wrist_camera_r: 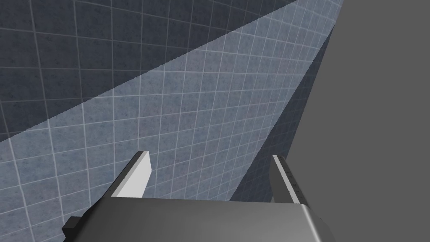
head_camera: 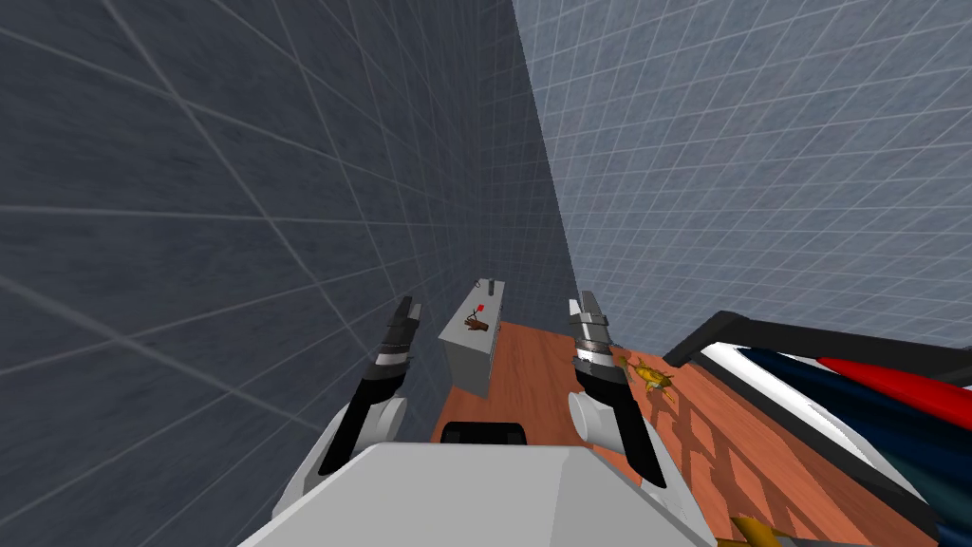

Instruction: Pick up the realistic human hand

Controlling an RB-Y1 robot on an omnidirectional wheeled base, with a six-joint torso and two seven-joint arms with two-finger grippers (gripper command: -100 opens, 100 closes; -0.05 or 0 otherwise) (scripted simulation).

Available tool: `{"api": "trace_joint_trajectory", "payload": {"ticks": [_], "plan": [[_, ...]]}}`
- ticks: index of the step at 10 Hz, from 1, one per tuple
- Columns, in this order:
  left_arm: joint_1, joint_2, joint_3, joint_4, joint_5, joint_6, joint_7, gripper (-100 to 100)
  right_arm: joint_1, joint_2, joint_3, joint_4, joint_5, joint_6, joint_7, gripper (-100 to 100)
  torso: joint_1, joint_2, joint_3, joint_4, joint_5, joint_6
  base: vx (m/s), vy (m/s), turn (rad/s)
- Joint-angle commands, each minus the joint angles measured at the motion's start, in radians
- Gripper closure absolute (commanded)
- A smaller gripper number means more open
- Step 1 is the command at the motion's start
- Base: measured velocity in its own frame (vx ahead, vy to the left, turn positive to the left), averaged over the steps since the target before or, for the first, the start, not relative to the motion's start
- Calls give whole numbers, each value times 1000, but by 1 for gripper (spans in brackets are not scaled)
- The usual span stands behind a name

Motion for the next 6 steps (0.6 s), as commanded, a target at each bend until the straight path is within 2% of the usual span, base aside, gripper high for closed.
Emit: {"api": "trace_joint_trajectory", "payload": {"ticks": [1, 6], "plan": [[-29, 29, 18, 28, 10, 37, 0, -100, 0, 0, 0, 0, 0, 0, 0, 0, 0, 0, 0, 0, 0, 0, 13, -18, -45], [-124, 58, 65, 140, 38, 150, -15, -100, 0, 0, 0, 0, 0, 0, 0, 0, 0, -1, 0, 0, 0, 0, 17, -15, -49]]}}
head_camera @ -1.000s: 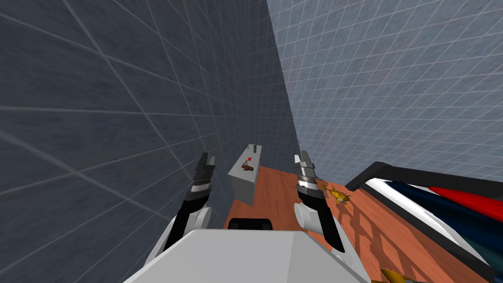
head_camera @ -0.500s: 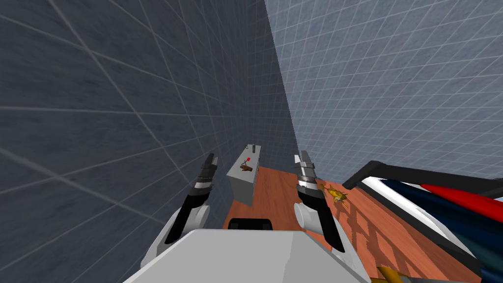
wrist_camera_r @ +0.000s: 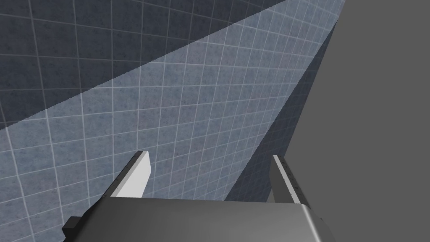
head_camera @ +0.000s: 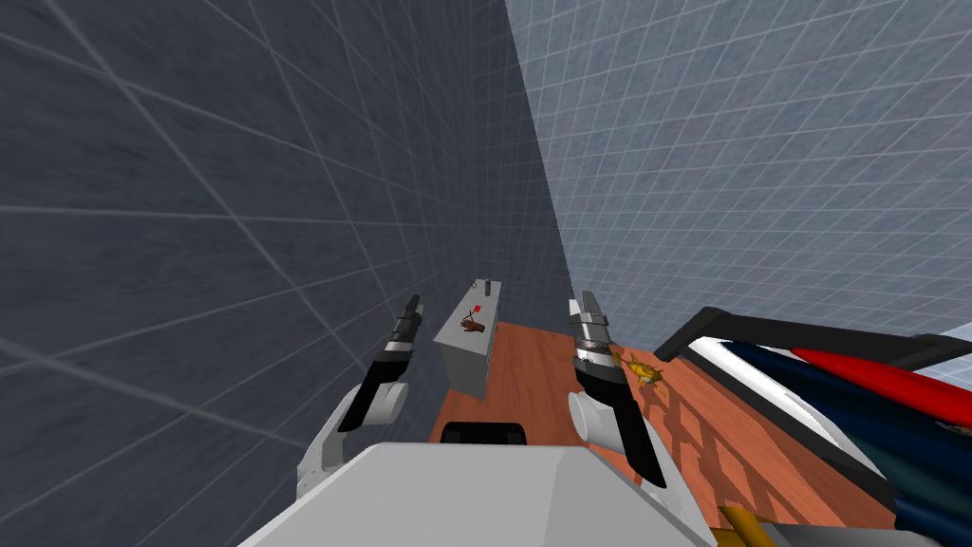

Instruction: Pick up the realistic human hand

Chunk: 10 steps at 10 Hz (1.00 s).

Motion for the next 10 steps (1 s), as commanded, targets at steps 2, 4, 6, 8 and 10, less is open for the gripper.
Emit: {"api": "trace_joint_trajectory", "payload": {"ticks": [2, 4, 6, 8, 10], "plan": [[-45, 8, 31, 71, 19, 58, -3, -100, 0, 0, 0, 0, 0, 0, 0, 0, 0, 0, 0, 0, 0, 0, 25, -15, -48], [-86, 6, 52, 122, 31, 110, -7, -100, 0, 0, 0, 0, 0, 0, 0, 0, 0, -1, 0, 0, 0, 0, 28, -21, -45], [-107, 4, 62, 148, 37, 146, -9, -100, 0, 0, 0, 0, 0, 0, 0, 0, -1, -1, 0, 0, 0, 0, 25, -30, -18], [-148, -1, 82, 201, 48, 211, -11, -100, 0, 0, 0, 0, 0, 0, 0, 0, -1, 0, 0, 0, 0, 0, 21, -34, -22], [-169, -3, 92, 228, 54, 248, -11, -100, 0, 0, 0, 0, 0, 0, 0, 0, -2, -1, -1, 0, 0, 0, 34, -44, -8]]}}
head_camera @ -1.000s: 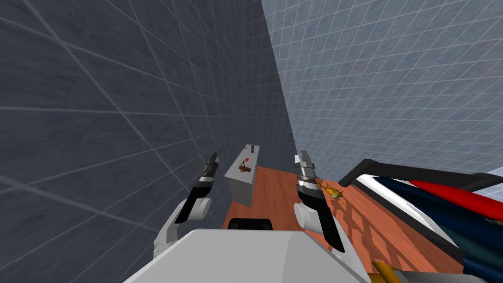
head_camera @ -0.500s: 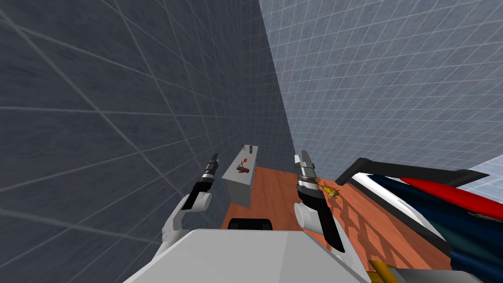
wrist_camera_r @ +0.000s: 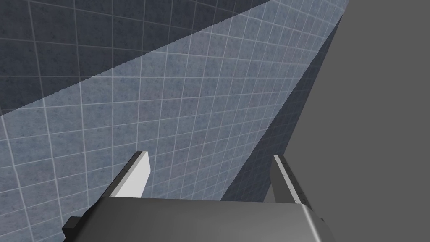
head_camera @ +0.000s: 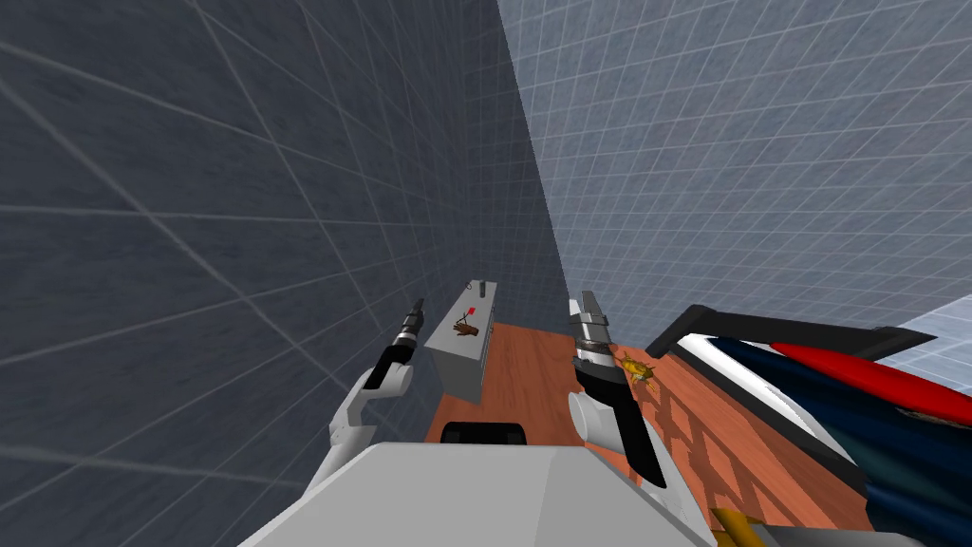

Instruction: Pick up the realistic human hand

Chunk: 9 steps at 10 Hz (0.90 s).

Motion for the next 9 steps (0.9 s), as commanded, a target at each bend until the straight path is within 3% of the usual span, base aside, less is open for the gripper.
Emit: {"api": "trace_joint_trajectory", "payload": {"ticks": [1, 6, 9], "plan": [[-18, 0, 11, 30, 8, 45, 4, -100, 0, 0, 0, 0, 0, 0, 0, 0, 0, 0, 0, 0, 0, 0, 31, -43, 0], [-100, -7, 44, 142, 27, 189, 12, -100, 0, 0, 0, 0, 0, 0, 0, 0, -1, 0, 0, 0, 0, 0, 36, -71, 12], [-119, -9, 51, 170, 32, 253, 15, -100, 0, 0, 0, 0, 0, 0, 0, 0, -2, 0, 0, 0, 0, 0, 32, -65, 15]]}}
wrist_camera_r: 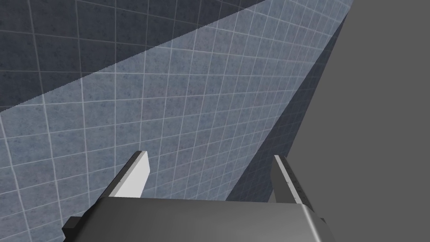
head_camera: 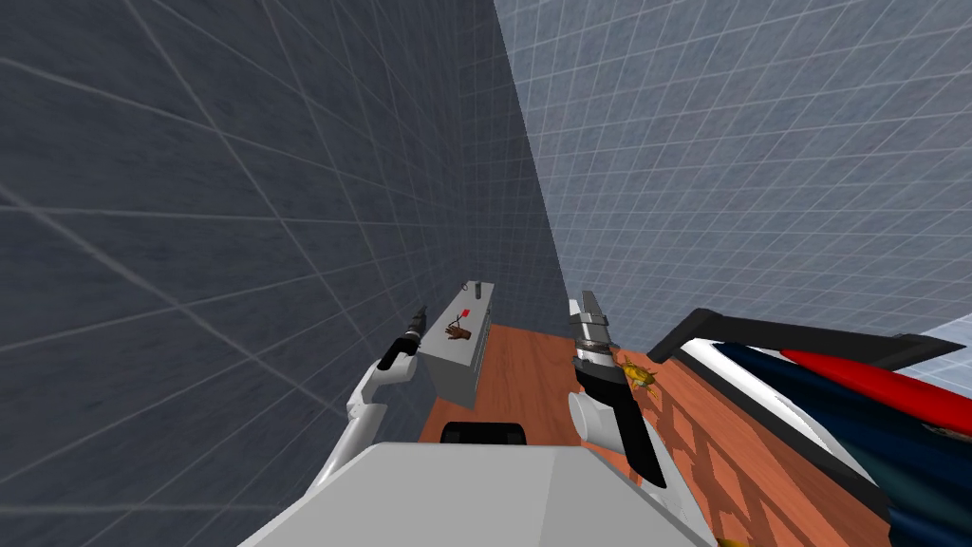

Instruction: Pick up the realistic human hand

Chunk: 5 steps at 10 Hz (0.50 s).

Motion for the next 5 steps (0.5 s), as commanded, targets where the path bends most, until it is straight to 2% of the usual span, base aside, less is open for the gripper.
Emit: {"api": "trace_joint_trajectory", "payload": {"ticks": [1, 2, 3, 4, 5], "plan": [[-13, -6, 7, 19, 3, 50, 3, -100, 0, 0, 0, 0, 0, 0, 0, 0, 0, 0, 0, 0, 0, 0, 26, -60, 20], [-13, -6, 7, 19, 3, 61, 3, -100, 0, 0, 0, 0, 0, 0, 0, 0, 0, 0, 0, 0, 0, 0, 20, -50, 17], [-32, -6, 13, 48, 7, 100, 7, -100, 0, 0, 0, 0, 0, 0, 0, 0, 0, 0, 0, 0, 0, 0, 27, -71, 26], [-32, -6, 13, 48, 7, 106, 7, -100, 0, 0, 0, 0, 0, 0, 0, 0, -1, 0, 0, 0, 0, 0, 28, -60, 22], [-50, -6, 20, 75, 11, 142, 12, -100, 0, 0, 0, 0, 0, 0, 0, 0, 0, 0, 0, 0, 0, 0, 33, -68, 27]]}}
